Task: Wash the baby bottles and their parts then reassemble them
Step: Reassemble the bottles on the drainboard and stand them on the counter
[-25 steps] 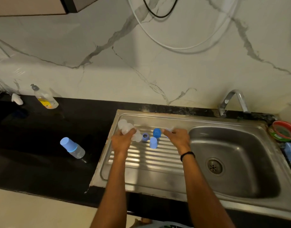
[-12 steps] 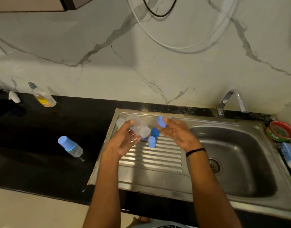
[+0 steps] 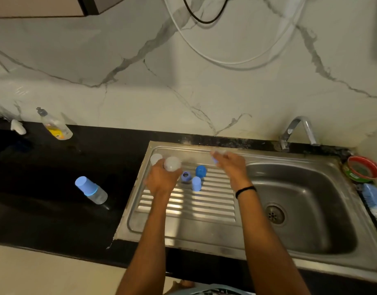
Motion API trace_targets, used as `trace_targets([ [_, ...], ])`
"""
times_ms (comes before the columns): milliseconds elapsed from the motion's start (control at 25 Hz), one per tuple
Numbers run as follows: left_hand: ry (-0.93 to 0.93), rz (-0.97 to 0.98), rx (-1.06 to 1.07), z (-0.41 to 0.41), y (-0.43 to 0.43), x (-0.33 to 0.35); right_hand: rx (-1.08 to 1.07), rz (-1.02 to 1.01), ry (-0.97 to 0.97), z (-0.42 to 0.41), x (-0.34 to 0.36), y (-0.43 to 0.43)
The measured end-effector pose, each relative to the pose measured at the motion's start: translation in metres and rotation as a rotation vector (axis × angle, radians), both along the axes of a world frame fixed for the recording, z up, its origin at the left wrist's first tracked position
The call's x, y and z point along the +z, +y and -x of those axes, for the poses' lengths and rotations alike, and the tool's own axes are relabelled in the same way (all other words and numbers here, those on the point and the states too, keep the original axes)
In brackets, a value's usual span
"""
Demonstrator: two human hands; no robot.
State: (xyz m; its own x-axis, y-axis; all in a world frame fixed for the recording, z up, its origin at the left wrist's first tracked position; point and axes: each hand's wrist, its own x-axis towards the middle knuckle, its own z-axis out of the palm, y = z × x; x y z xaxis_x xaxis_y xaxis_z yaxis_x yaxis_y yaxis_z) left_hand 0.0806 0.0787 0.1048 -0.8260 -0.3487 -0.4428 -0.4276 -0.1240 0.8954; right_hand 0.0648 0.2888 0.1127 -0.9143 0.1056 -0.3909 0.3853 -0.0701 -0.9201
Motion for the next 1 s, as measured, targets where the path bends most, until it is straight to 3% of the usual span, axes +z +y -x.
trace_targets([
  [40, -0.011, 0.023, 0.030, -0.003, 0.002, -0.003, 0.000, -0.219, 0.003, -0.005, -0.006, -0.001],
  [120, 0.001, -0.123, -0.021, -0.003, 0.000, 0.002, 0.031, -0.121, 0.005, -0.010, -0.010, -0.001],
  [160, 0.029, -0.073, -0.033, 0.001, -0.001, 0.005, 0.045, -0.063, 0.045, -0.006, -0.006, 0.003],
  [280, 0.074, -0.017, 0.098, 0.005, -0.004, 0.007, -0.093, -0.265, 0.124, 0.005, 0.002, 0.012],
  [440, 0.147, 0.007, 0.178, 0.001, 0.008, 0.002, -0.170, -0.145, 0.125, 0.002, -0.003, 0.008],
  [720, 0.216, 0.088, 0.093, -0.005, 0.028, -0.003, -0.185, 0.010, 0.111, -0.003, 0.008, 0.005],
  [840, 0.198, 0.000, -0.012, -0.002, 0.040, 0.008, -0.063, 0.285, 0.038, -0.010, 0.018, 0.020],
  [1000, 0.058, -0.661, -0.177, 0.009, 0.066, 0.037, -0.120, 0.822, 0.098, -0.024, 0.027, 0.051],
])
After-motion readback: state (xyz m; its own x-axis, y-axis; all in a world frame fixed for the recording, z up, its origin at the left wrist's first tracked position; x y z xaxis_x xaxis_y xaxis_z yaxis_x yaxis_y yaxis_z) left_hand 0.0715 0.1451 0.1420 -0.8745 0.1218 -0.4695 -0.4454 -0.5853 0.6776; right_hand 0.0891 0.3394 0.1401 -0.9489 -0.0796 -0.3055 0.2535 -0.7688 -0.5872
